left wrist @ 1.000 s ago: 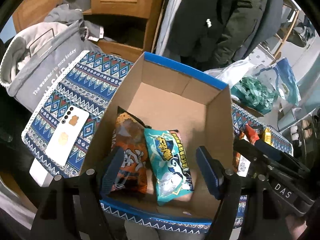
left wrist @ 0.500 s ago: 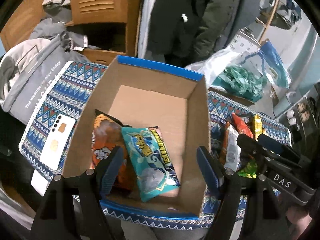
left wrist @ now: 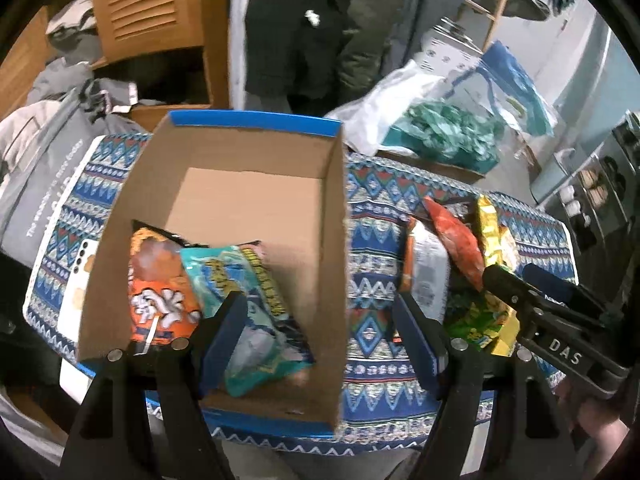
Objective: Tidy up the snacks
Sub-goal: 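Move both tools back from the box toward the snack pile, then grasp the white barcode bag with the left tool while the right tool grasps the green peanut bag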
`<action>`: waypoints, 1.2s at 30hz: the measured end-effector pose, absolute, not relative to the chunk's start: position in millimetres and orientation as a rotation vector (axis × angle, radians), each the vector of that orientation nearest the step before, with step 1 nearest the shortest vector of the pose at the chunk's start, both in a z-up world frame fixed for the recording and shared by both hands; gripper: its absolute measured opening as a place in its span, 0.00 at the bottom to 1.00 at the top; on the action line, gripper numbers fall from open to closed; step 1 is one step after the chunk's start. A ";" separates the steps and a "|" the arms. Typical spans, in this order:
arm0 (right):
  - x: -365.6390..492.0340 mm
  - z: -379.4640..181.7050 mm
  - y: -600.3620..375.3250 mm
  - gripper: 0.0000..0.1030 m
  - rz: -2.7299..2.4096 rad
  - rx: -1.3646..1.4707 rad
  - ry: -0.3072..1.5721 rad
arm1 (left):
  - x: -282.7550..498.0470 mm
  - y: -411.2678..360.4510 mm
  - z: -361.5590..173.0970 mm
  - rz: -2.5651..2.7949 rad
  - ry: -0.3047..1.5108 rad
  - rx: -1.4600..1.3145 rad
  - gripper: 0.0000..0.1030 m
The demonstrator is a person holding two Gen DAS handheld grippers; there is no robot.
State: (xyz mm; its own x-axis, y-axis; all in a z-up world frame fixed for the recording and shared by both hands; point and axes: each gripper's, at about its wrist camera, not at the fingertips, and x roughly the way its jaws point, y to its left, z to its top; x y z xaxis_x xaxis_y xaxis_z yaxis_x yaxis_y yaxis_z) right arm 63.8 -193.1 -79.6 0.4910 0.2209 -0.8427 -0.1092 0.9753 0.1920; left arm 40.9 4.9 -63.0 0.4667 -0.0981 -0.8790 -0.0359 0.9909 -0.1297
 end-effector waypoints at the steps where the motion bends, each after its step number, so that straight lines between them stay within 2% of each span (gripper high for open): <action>1: 63.5 -81.8 -198.8 0.69 0.192 0.129 1.044 | 41.0 1.5 -63.3 -0.043 1.087 -0.131 0.74; 22: 54.9 -133.6 -271.0 0.69 0.041 0.231 1.146 | 49.2 -83.6 -99.2 -0.124 1.155 -0.013 0.74; 36: 73.4 -178.0 -265.8 0.69 0.013 0.195 1.203 | 67.2 -90.5 -120.7 -0.117 1.196 -0.026 0.74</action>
State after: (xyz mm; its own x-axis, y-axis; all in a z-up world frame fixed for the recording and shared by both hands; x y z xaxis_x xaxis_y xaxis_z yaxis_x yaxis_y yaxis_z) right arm 73.4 -265.8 -178.0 0.3620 0.1135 -0.9253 0.0929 0.9832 0.1569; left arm 67.2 -90.5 -120.7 0.3608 -0.1045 -0.9268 0.0769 0.9937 -0.0821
